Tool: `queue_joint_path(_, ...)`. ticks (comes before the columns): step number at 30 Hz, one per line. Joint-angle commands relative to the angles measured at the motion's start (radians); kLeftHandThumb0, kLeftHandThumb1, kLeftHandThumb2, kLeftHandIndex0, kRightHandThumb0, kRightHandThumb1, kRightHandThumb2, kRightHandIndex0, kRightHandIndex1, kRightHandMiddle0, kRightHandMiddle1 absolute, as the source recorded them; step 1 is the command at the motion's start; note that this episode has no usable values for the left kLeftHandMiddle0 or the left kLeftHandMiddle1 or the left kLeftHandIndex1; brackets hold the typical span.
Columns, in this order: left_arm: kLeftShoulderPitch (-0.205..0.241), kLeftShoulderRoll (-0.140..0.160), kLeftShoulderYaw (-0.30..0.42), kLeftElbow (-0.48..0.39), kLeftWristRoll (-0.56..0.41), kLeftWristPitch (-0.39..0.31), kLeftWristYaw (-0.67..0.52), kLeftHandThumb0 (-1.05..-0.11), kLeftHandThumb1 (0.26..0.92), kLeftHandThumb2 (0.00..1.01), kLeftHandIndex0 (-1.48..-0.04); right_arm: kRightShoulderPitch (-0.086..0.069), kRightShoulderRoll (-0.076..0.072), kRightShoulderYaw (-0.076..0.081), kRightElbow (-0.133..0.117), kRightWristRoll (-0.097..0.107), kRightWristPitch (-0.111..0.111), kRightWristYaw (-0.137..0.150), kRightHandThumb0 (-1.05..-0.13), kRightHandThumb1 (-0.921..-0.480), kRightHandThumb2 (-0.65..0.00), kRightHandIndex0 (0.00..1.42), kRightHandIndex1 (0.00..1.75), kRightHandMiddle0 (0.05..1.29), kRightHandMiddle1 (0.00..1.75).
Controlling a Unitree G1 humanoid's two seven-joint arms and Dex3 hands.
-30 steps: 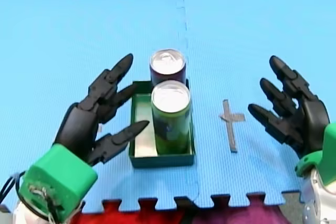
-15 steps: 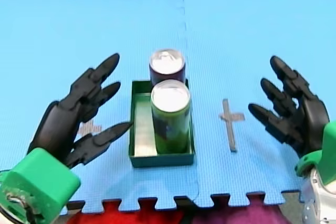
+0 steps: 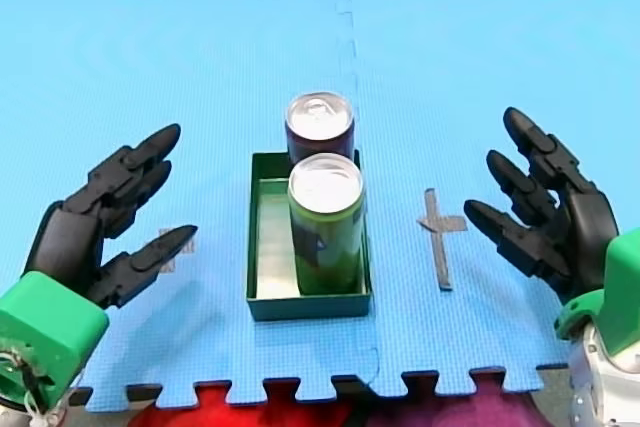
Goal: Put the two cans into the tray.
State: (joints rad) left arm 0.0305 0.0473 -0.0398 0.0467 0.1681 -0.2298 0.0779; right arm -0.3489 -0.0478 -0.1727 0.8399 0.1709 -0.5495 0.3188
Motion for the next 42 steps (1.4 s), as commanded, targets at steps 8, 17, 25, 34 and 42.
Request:
queue_joint_path(8, -0.071, -0.016, 0.094, 0.288, -0.196, -0.205, -0.075, -0.884, 0.847, 0.0, -0.53, 0.033, 0.004, 0.027, -0.099, -0.002, 0.003, 0.022, -0.946, -0.921, -0.018, 0.42, 0.0, 0.37, 0.0)
queue_joint_path(17, -0.106, -0.026, 0.123, 0.437, -0.245, -0.299, -0.118, -0.751, 0.8, 0.0, -0.54, 0.063, 0.015, 0.049, -0.153, -0.014, -0.001, 0.014, -0.903, -0.914, -0.003, 0.42, 0.0, 0.37, 0.0)
queue_joint_path(25, -0.124, -0.036, 0.146, 0.511, -0.268, -0.352, -0.145, -0.69, 0.79, 0.0, -0.55, 0.077, 0.02, 0.057, -0.185, -0.01, 0.012, 0.012, -0.882, -0.906, 0.0, 0.43, 0.0, 0.38, 0.0)
queue_joint_path(34, -0.125, -0.046, 0.149, 0.52, -0.264, -0.365, -0.148, -0.652, 0.791, 0.0, -0.56, 0.088, 0.03, 0.07, -0.199, -0.019, 0.021, -0.005, -0.878, -0.902, 0.0, 0.43, 0.0, 0.39, 0.0)
queue_joint_path(42, -0.121, -0.054, 0.146, 0.517, -0.258, -0.362, -0.149, -0.636, 0.795, 0.0, -0.57, 0.107, 0.04, 0.083, -0.22, -0.028, 0.02, -0.02, -0.874, -0.897, 0.0, 0.44, 0.0, 0.39, 0.0)
